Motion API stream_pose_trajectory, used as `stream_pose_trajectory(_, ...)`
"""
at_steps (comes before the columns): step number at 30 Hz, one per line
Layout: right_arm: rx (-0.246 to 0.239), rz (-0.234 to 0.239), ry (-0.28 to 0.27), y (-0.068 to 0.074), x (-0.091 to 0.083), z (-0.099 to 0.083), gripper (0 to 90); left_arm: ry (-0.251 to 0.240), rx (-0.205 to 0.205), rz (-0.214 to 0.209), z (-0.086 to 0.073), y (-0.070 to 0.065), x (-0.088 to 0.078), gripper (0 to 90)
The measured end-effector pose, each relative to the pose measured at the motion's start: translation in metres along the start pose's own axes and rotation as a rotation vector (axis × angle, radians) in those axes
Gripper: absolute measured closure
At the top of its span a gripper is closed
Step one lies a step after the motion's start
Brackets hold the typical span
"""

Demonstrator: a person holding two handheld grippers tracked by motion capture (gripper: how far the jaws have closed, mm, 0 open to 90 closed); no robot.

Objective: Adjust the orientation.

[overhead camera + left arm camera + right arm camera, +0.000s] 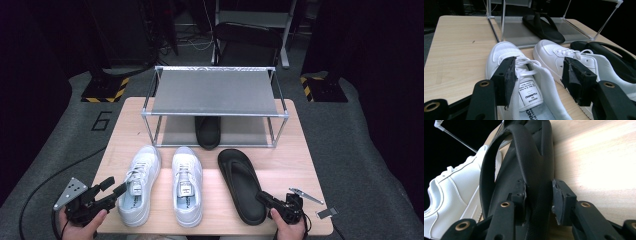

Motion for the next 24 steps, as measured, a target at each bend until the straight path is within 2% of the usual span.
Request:
stream_pose_trajectory(2,-0.023,-0.008,-0.021,0.0,0.0,0.0,65.3,0.0,-0.001,0.001,0.0,0.0,0.0,44.0)
stream_pose_trajectory(4,-0.011,-0.013,-0.017,0.002,-0.001,0.0,65.4,-0.001,-0.002,-0.001,0.0,0.0,0.0,44.0)
stream_pose_trajectory(5,-0.029,-0.012,-0.037,0.001,0.0,0.0,65.4,0.0,-0.001,0.0,0.0,0.0,0.0,44.0)
stream_pose_trajectory(17,-0.028,-0.048,-0.101,0.006,-0.002,0.002,65.5,-0.001,-0.006,0.0,0.0,0.001,-0.002,44.0)
stream_pose_trajectory(24,-0.034,-0.082,-0.132,0.012,-0.002,0.013,65.5,-0.004,-0.005,0.003,0.001,0.002,-0.002,44.0)
Point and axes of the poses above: each handheld gripper's, and its own axes: x roughly forward along the jaws, z roughly out of its top, y roughly to its left, the point moved 1 cm from there along x, roughly forward along the jaws, and after that the axes turned 3 degrees about y, right-handed, at the moved point
